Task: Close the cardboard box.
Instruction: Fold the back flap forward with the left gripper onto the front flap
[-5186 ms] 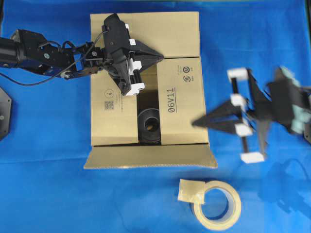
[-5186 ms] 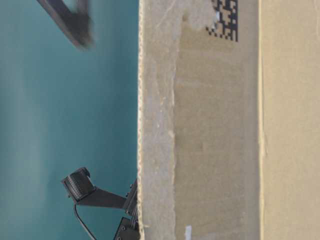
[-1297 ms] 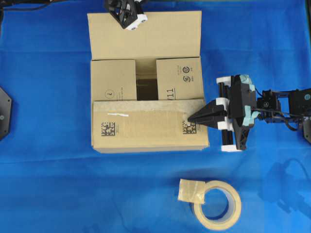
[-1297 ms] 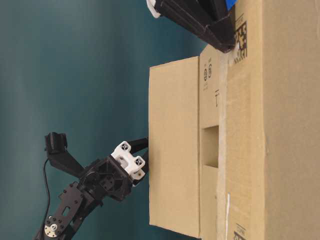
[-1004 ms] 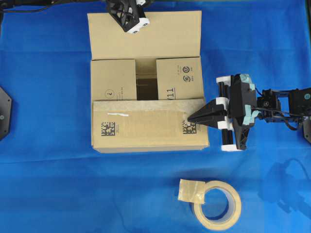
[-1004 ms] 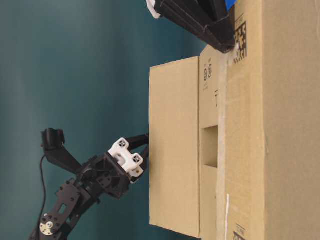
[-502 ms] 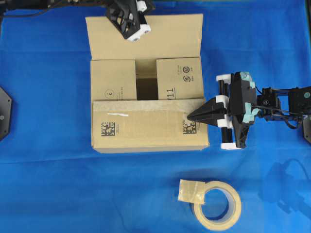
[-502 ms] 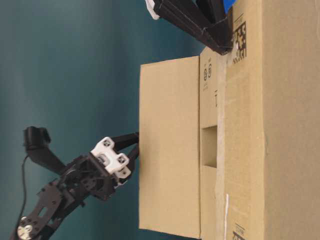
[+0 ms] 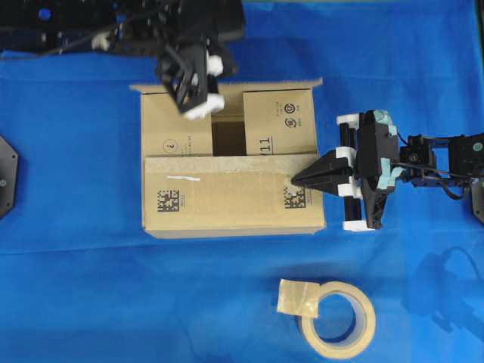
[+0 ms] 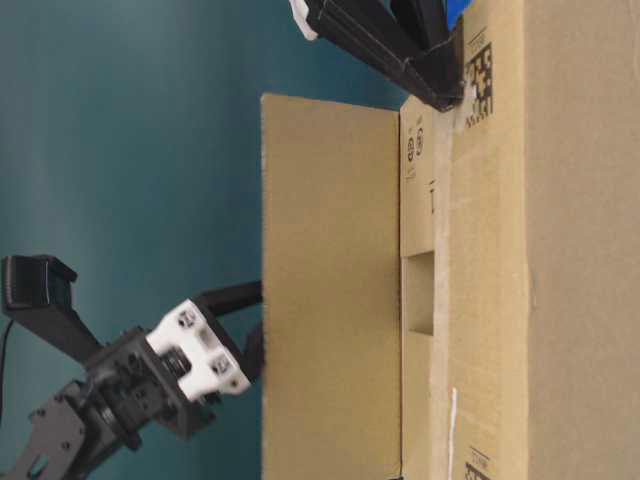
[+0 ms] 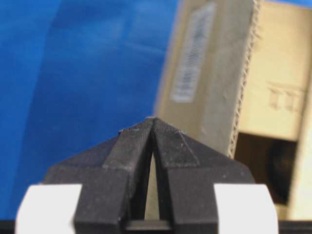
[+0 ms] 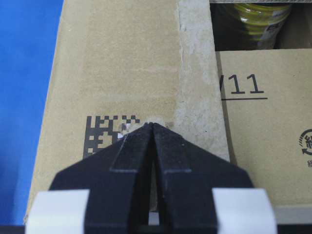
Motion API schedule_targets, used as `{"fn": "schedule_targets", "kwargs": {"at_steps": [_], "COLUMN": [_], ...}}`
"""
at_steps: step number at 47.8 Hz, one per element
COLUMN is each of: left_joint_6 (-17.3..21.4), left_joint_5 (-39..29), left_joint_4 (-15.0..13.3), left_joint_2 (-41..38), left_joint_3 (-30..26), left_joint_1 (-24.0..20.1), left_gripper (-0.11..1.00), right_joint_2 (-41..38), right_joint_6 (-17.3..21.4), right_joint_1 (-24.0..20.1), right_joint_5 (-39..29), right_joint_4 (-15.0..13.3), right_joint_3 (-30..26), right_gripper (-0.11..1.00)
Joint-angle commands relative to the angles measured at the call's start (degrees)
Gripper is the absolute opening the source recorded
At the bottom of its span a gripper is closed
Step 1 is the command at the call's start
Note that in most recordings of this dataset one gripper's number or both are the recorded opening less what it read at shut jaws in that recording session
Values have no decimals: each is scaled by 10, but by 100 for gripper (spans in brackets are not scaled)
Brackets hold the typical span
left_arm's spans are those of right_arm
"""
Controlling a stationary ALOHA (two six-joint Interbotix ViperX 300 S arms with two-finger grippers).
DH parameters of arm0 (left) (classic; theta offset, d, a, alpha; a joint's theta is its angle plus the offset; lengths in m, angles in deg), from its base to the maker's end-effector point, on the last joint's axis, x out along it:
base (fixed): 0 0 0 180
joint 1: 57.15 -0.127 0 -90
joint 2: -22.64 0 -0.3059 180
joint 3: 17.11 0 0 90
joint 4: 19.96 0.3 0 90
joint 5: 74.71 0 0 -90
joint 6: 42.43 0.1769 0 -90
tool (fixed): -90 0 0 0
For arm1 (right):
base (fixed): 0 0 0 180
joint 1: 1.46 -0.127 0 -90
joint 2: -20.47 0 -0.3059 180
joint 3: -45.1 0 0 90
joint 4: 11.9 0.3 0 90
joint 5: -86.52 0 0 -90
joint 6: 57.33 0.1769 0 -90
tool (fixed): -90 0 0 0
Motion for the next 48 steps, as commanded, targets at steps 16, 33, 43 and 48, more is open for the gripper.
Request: {"fn": "schedule_targets", "kwargs": {"at_steps": [16, 33, 43, 48], "left_joint_6": [-71, -133, -146, -146], "left_joint_5": [71, 263, 314, 321], "left_joint_4": [-1, -1, -1, -1], "left_joint_2": [47, 54, 76, 79], "left_joint_3": [83, 221, 258, 265], "left_joint_1": [65, 71, 76, 76], "left_gripper": [0, 0, 0, 0], "right_joint_2": [4, 3, 4, 4], "right_joint_6": [-1, -1, 0, 0], "right_joint_1": [6, 13, 24, 33], "right_joint_5": [7, 10, 12, 18], "right_joint_4": [0, -2, -3, -3], "right_joint_3": [-12, -18, -19, -19], "right_gripper": [0, 0, 0, 0]}}
